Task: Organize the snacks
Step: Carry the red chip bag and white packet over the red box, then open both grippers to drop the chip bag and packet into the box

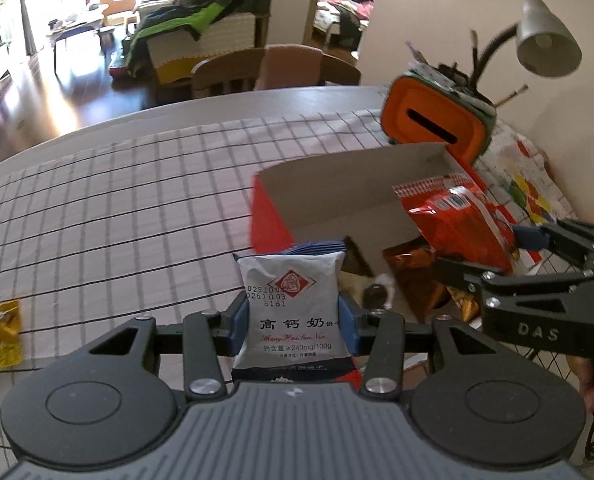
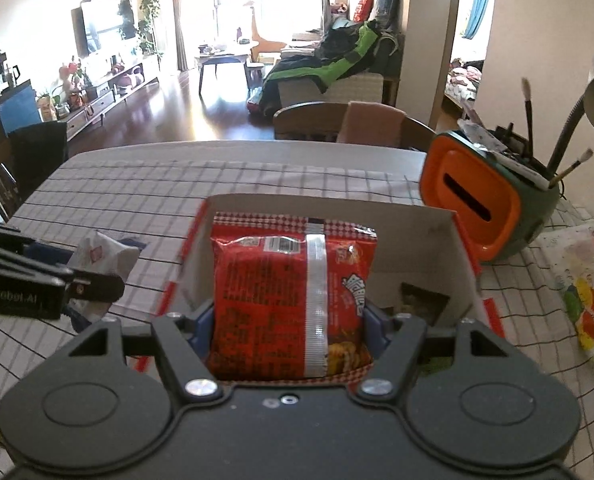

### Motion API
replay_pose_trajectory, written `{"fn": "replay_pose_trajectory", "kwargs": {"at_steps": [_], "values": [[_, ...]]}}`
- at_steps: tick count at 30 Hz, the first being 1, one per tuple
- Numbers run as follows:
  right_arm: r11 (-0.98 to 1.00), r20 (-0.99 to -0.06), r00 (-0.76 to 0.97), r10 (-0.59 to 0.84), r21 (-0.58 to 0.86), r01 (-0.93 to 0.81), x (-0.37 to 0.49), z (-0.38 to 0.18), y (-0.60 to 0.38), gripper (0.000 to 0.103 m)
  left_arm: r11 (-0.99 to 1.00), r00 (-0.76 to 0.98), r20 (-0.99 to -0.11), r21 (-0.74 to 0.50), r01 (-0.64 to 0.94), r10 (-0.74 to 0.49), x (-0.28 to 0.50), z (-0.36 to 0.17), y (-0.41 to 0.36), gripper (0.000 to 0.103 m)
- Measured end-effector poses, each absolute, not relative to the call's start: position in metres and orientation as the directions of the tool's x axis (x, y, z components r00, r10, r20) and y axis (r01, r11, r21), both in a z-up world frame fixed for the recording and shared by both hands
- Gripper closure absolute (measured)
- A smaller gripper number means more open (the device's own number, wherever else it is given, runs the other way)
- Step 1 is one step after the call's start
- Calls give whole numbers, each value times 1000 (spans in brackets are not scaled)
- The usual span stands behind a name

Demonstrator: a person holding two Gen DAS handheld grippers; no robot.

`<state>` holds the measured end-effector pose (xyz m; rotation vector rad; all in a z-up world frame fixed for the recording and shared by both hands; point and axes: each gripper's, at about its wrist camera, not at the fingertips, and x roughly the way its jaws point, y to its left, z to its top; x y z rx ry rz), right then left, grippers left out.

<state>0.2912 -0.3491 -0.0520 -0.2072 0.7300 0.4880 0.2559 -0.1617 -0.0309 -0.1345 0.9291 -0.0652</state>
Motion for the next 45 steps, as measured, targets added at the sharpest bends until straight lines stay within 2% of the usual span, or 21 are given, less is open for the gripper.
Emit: {"fn": "replay_pose_trajectory", "kwargs": {"at_steps": [9,19,30,36,41,45], "values": [[871,-720,605,338,-4,-492,331,-64,-382,34,990,534,-834,-127,57,-138,291,-50,-203,58],[847,-781,550,296,-51,-529,368,-88,-381,34,991,512,-856,-4,136,-74,326,-55,-247,58],[826,-807,517,286,-65,-560,381,-104,-380,33,993,459,-886,-20,113,-70,341,-73,-255,58],[823,-799,521,301,-58,-565,380,-98,-384,26,994,465,-882,-29,104,-74,340,-72,-255,58],[820,-784,536,313,-62,-569,374,-89,-385,24,996,477,-875,-43,82,-78,334,-66,-247,58],[825,-775,538,332,-39,-564,366,-80,-388,22,996,501,-862,-55,71,-83,328,-58,-239,52]]}}
